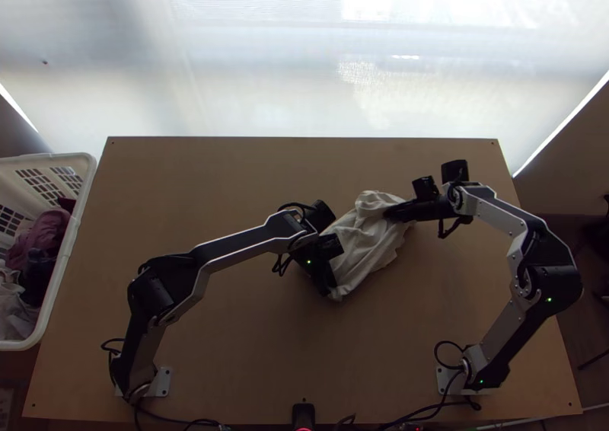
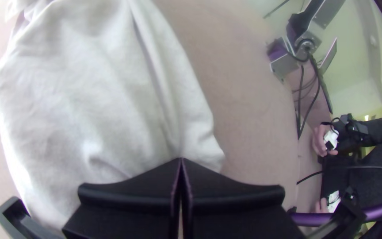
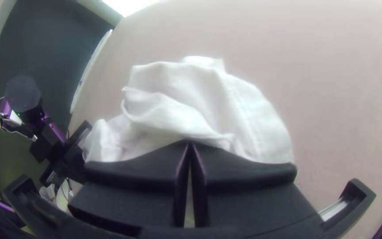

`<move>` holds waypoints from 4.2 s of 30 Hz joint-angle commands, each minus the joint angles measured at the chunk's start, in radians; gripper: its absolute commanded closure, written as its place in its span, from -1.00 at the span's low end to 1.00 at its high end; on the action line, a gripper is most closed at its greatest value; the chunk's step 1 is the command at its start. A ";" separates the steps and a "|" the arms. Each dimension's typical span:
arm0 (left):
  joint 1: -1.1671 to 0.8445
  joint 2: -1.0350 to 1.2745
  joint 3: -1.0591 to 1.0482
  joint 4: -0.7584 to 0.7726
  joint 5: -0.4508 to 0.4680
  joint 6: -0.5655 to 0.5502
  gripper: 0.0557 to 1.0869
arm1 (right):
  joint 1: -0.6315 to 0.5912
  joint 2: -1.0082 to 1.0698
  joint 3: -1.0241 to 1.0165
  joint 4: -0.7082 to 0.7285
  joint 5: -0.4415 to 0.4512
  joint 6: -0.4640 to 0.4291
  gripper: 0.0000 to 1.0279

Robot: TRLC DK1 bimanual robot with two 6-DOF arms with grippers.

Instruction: Fold the t-shirt

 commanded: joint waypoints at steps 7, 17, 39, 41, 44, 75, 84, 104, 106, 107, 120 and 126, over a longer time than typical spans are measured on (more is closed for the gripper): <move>0.004 -0.023 -0.007 -0.015 0.001 0.014 0.92 | -0.149 -0.040 0.025 -0.018 0.036 -0.005 0.95; 0.052 -0.121 0.056 -0.039 0.001 -0.041 0.77 | -0.081 -0.294 0.028 -0.161 0.048 0.062 0.91; 0.289 -0.396 -0.041 0.045 -0.257 0.021 -0.92 | 0.462 -0.457 -0.080 -0.380 0.199 0.022 0.96; 0.325 -0.426 -0.050 0.036 -0.258 0.024 -0.92 | 0.505 -0.446 -0.090 -0.380 0.199 0.027 0.95; 0.372 -0.469 -0.078 0.024 -0.258 0.022 -0.92 | 0.561 -0.428 -0.119 -0.360 0.193 0.032 0.95; 0.454 -0.636 -0.302 0.024 -0.307 0.044 -0.92 | 0.511 -0.139 -0.001 -0.210 0.064 -0.005 0.95; 0.460 -0.641 -0.309 0.024 -0.307 0.047 -0.92 | 0.514 -0.130 0.008 -0.210 0.064 -0.005 0.95; 0.498 -0.664 -0.341 0.022 -0.307 0.062 -0.92 | 0.446 0.091 0.082 -0.271 0.036 -0.021 0.95; 0.503 -0.666 -0.341 0.022 -0.309 0.062 -0.92 | 0.420 0.092 0.075 -0.274 0.041 -0.036 0.95; 0.503 -0.666 -0.341 0.022 -0.307 0.062 -0.92 | 0.410 0.092 0.072 -0.276 0.053 -0.044 0.95; 0.524 -0.667 -0.341 0.022 -0.309 0.064 -0.92 | 0.261 0.100 0.069 -0.285 0.114 -0.143 0.95; 0.533 -0.672 -0.337 0.022 -0.309 0.065 -0.92 | 0.189 0.106 0.086 -0.305 0.145 -0.189 0.95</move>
